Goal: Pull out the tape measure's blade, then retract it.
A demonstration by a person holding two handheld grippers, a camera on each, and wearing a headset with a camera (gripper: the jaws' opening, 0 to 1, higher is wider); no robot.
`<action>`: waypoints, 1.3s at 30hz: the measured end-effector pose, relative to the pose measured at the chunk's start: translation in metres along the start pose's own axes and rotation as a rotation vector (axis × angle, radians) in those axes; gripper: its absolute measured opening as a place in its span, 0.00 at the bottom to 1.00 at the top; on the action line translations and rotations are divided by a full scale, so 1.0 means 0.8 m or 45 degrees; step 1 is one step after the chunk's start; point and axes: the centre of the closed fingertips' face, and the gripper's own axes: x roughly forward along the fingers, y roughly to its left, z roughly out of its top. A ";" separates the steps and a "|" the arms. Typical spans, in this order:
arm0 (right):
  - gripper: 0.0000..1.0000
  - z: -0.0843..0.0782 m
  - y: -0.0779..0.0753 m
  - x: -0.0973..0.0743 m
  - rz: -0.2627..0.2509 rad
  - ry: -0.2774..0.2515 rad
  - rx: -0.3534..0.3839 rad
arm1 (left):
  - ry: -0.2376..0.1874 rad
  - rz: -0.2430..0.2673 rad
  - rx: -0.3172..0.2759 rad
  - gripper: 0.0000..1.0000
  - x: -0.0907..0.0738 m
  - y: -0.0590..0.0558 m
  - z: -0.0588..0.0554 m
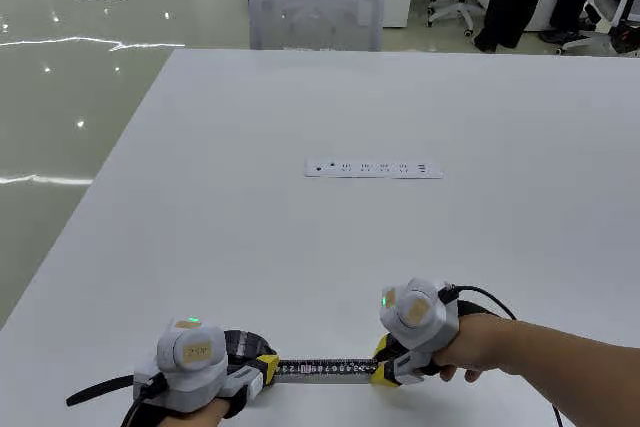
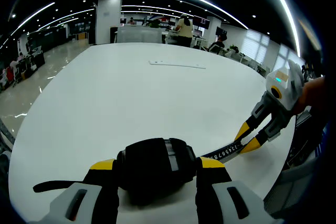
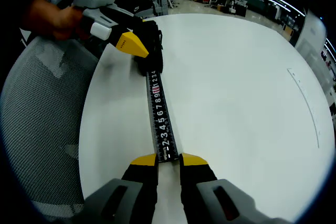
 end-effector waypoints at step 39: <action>0.14 0.030 0.007 0.018 -0.003 -0.062 0.023 | 0.001 -0.006 -0.015 0.55 -0.001 0.000 -0.001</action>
